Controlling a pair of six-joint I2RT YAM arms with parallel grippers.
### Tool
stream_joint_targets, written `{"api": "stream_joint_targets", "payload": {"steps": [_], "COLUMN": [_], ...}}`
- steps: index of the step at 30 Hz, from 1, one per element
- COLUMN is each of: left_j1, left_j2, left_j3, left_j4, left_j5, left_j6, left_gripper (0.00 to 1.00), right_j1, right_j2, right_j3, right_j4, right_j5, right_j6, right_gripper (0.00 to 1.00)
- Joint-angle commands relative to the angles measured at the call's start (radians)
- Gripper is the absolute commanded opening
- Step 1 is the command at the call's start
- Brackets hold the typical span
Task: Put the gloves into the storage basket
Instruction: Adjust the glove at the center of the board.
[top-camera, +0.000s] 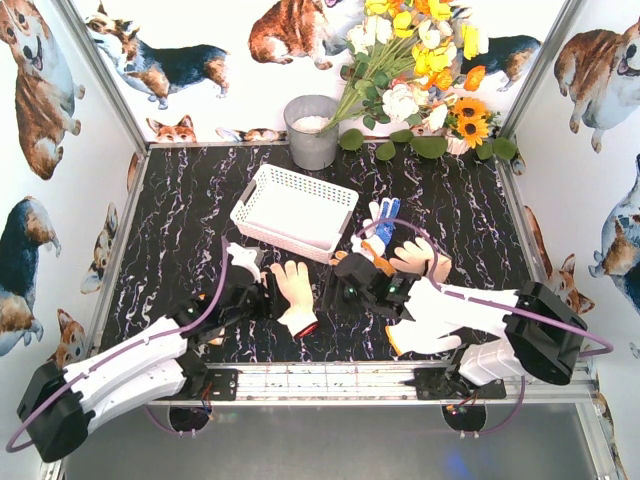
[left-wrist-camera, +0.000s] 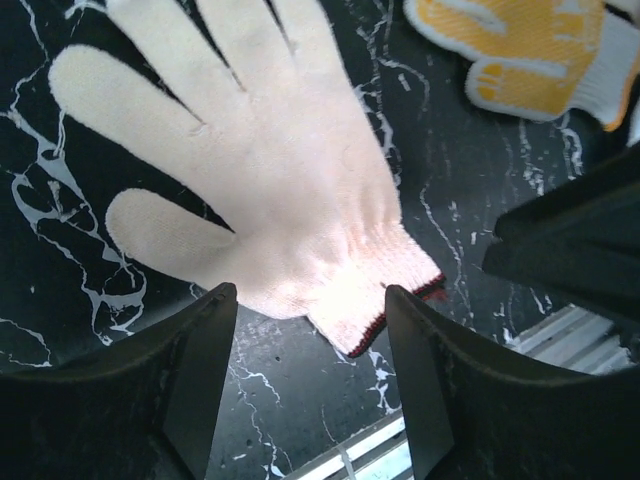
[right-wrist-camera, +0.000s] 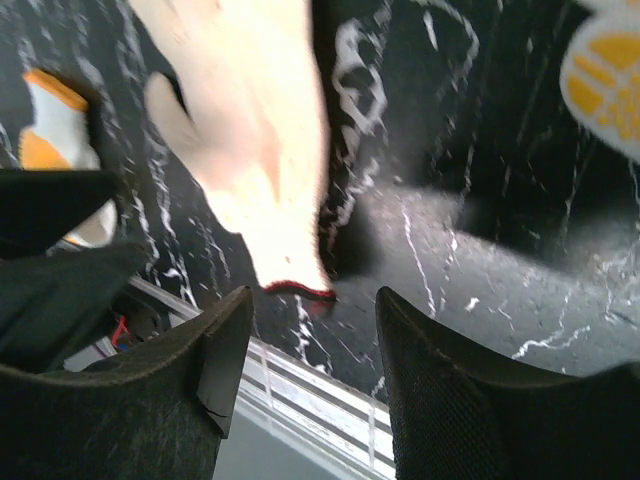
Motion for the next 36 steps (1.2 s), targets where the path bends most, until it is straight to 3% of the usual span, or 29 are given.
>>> {"api": "stream_joint_targets", "payload": {"steps": [1, 9, 24, 31, 36], "left_j1": [0.013, 0.067, 0.097, 0.103, 0.104], "left_j2": [0.069, 0.165, 0.241, 0.264, 0.296], "left_j3": [0.025, 0.046, 0.043, 0.032, 0.014], "left_j4": [0.028, 0.075, 0.131, 0.147, 0.162], "left_j5": [-0.024, 0.046, 0.078, 0.072, 0.081], "left_j6": [0.01, 0.014, 0.034, 0.05, 0.091], "left_gripper": [0.53, 0.44, 0.39, 0.35, 0.26], "right_j1": [0.011, 0.002, -0.041, -0.043, -0.043], "right_j2": [0.018, 0.123, 0.225, 0.28, 0.273], "right_j3": [-0.044, -0.05, -0.014, -0.005, -0.044], "right_j4": [0.181, 0.306, 0.297, 0.336, 0.358], "right_j5": [-0.088, -0.093, -0.084, -0.113, -0.132], "right_j6": [0.092, 0.117, 0.078, 0.093, 0.113], "right_gripper": [0.54, 0.51, 0.41, 0.29, 0.11]}}
